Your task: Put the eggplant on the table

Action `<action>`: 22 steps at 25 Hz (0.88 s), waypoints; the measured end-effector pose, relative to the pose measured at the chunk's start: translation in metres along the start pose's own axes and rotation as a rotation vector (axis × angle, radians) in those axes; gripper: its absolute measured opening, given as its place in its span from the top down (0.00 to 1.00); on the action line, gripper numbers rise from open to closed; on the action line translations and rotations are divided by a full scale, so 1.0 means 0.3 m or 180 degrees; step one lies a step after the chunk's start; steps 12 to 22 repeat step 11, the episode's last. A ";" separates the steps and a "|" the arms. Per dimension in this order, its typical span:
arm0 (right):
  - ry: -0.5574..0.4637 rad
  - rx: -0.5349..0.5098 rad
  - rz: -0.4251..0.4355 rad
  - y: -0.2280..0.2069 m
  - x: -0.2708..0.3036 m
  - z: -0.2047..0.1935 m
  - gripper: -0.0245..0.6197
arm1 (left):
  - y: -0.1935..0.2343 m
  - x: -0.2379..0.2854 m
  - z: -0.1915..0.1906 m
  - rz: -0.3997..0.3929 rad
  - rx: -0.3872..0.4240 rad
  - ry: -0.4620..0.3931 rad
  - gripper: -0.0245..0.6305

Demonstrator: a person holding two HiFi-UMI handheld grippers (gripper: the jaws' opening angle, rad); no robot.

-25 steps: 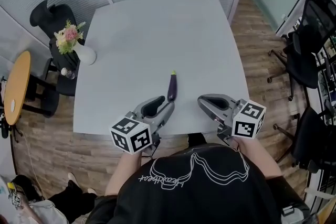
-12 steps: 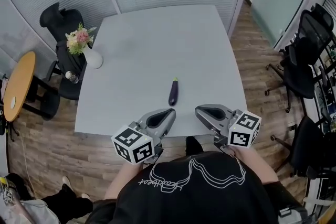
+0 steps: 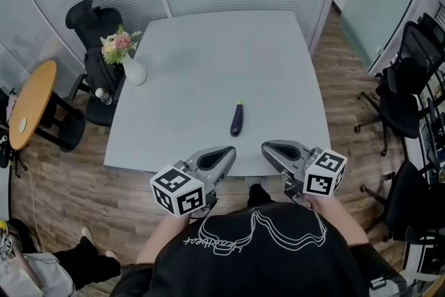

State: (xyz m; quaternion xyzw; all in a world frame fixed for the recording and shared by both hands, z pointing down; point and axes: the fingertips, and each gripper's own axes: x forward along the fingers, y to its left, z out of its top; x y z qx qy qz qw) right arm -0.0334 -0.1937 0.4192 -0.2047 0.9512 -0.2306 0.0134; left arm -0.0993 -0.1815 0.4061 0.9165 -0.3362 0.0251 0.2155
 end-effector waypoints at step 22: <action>-0.0059 -0.0007 -0.0036 0.075 -0.053 -0.011 0.95 | -0.072 -0.046 0.001 -0.0016 0.0027 -0.0104 0.94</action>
